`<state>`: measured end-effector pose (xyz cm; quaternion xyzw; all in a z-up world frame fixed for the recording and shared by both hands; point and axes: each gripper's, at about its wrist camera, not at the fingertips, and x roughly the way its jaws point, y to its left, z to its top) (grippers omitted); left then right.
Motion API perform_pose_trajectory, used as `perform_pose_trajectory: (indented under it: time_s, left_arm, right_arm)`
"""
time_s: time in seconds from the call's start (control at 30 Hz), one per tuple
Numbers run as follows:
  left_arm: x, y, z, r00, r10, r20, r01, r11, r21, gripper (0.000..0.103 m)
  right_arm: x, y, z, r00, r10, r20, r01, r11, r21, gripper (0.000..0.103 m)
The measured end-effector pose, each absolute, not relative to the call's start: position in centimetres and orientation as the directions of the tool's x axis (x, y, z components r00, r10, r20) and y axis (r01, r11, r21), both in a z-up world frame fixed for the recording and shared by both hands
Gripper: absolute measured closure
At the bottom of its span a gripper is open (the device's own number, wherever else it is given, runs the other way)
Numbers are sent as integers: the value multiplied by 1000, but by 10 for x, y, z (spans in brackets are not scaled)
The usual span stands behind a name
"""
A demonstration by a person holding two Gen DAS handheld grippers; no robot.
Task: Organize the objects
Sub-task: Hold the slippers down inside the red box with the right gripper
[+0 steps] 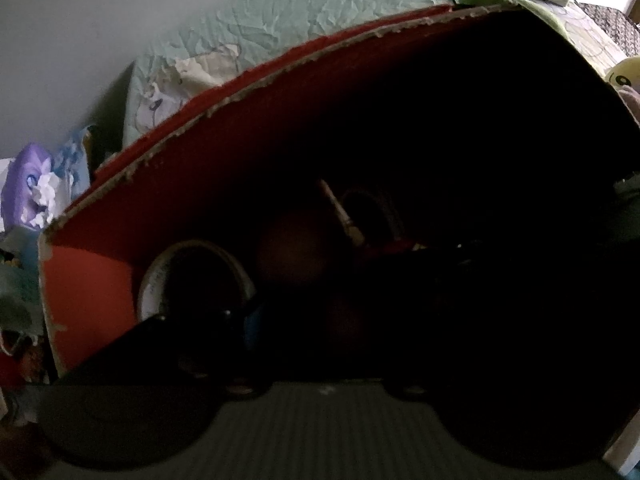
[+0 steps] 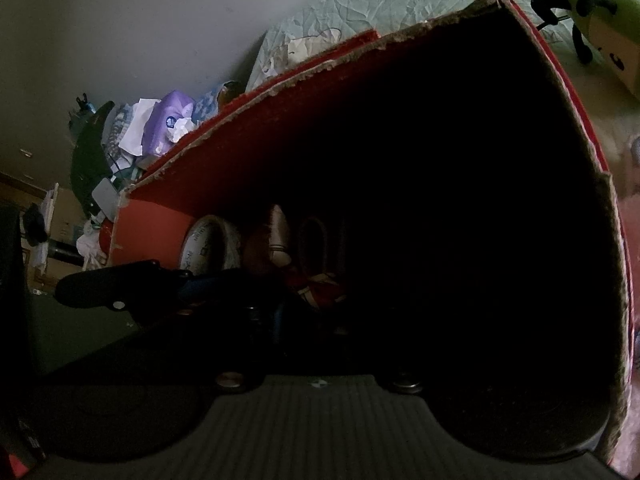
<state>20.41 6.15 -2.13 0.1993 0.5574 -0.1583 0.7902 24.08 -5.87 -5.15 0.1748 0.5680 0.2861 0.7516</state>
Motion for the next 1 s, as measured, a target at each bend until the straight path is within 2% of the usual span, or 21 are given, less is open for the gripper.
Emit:
perform_pose_trajectory:
  time_s: [0.4,1.0]
  left_arm:
    - [197,55,-19,350,-9,-937,472,865,168,38]
    - [192,52,-17,352,-3,-936,472,864,175,37]
  right_arm:
    - [239,-60,-51,187,641,-744,-230,765,602,59]
    - [236,-63,-50,187,647,-739,-227,760,608,58]
